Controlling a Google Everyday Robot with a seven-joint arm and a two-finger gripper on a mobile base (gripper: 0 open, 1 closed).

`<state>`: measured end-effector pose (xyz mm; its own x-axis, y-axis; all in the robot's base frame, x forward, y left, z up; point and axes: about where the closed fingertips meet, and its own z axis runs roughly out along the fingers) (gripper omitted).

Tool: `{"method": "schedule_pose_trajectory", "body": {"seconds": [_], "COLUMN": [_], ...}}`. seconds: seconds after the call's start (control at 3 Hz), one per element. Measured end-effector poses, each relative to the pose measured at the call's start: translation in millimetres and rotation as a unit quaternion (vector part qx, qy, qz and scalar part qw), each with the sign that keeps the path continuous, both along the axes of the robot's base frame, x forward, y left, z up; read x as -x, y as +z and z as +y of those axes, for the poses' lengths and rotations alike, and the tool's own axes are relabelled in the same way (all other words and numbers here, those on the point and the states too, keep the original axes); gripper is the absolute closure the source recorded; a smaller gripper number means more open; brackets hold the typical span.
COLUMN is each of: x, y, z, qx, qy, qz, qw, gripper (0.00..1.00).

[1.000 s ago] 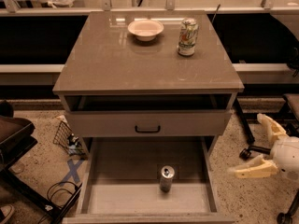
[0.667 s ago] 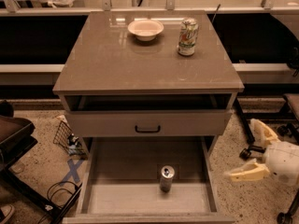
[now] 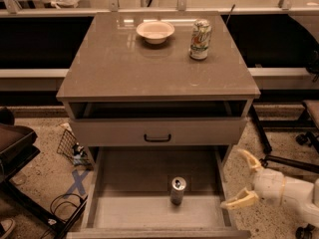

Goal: Pick redbull can from middle drawer and place on counter

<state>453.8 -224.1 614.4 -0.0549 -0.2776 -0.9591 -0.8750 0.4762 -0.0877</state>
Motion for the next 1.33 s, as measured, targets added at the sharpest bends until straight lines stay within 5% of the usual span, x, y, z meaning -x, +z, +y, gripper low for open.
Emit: {"method": "schedule_pose_trajectory", "body": {"seconds": [0.67,1.33], "x": [-4,-29], "y": [-85,-142], "z": [53,115], "qx": [0.022,-0.008], "qy": [0.054,0.053], "qz": [0.014,0.033], "qw": [0.9982,0.9980], "gripper": [0.00,0.00]}}
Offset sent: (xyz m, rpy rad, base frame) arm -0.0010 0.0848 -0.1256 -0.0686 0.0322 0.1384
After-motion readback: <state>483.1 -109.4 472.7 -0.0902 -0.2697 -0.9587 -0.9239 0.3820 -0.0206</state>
